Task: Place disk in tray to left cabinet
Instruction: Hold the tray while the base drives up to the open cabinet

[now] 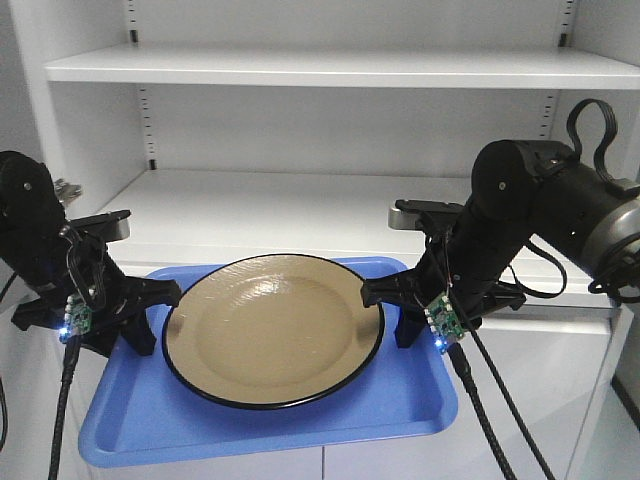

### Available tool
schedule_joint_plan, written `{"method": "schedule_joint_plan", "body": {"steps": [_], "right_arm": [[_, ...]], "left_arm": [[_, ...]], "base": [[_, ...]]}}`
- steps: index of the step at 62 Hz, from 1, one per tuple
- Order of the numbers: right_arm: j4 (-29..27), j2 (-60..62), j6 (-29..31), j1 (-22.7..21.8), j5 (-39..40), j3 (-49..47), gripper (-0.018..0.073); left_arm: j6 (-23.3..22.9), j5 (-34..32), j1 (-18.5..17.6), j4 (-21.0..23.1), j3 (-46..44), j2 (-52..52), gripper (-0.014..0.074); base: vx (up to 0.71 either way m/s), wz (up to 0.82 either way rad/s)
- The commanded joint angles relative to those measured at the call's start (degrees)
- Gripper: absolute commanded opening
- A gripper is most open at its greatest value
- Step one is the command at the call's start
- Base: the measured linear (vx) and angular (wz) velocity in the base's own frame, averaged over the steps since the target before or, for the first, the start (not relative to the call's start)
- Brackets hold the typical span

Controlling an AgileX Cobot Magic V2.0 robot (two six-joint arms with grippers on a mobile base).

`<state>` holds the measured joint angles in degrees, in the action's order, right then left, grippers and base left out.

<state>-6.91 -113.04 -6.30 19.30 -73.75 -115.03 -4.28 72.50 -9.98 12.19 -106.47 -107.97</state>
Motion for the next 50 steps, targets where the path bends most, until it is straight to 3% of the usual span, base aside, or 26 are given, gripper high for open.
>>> {"method": "schedule_joint_plan", "body": {"steps": [1, 50], "right_arm": [[-3.9, 4.0, 0.5, 0.7, 1.1, -2.2, -0.0002], [-3.9, 4.0, 0.5, 0.7, 1.1, -2.2, -0.0002]], "left_arm": [[0.3, -0.9, -1.2, 4.5, -2.1, 3.4, -0.0001], [0.3, -0.9, -1.2, 4.5, -2.1, 3.4, -0.0001]], "base": [[0.17, -0.23], [0.23, -0.07]]}}
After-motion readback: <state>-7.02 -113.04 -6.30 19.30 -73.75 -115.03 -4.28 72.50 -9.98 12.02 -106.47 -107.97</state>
